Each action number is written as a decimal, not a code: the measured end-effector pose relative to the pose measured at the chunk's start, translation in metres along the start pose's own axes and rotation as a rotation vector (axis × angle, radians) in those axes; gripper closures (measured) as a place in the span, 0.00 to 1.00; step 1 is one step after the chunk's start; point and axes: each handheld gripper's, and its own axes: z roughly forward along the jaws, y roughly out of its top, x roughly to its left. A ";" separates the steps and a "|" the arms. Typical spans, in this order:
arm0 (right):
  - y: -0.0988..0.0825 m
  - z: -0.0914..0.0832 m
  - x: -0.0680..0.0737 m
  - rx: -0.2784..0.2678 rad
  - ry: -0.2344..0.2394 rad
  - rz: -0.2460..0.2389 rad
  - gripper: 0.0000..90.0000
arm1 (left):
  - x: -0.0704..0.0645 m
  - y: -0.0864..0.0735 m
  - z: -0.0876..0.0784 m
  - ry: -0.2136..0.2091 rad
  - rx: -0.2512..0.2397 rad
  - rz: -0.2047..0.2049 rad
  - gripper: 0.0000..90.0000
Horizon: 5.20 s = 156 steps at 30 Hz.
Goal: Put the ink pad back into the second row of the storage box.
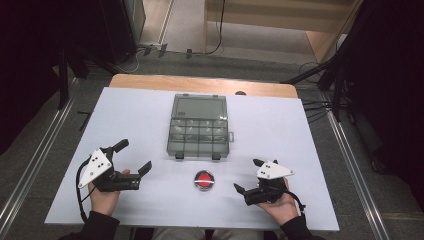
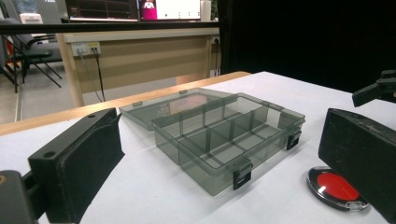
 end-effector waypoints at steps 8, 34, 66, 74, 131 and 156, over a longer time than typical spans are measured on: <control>0.013 0.007 0.009 0.027 0.037 -0.036 0.00 | 0.000 0.000 0.001 -0.002 0.002 0.000 0.00; 0.042 0.034 0.023 0.069 0.132 -0.043 0.00 | 0.000 -0.001 0.002 -0.009 0.015 -0.002 0.00; 0.054 0.077 0.049 0.165 0.258 -0.085 0.00 | 0.000 -0.001 0.002 -0.016 0.009 -0.009 0.00; 0.054 0.088 0.050 0.191 0.257 -0.095 0.04 | 0.000 -0.001 0.002 -0.015 0.011 -0.011 0.00; 0.061 0.077 0.049 0.157 0.206 -0.120 0.34 | 0.000 -0.001 0.001 -0.021 0.010 -0.015 0.00; 0.132 0.066 0.025 0.071 0.158 -0.144 0.34 | 0.000 -0.002 0.002 -0.021 0.007 -0.021 0.00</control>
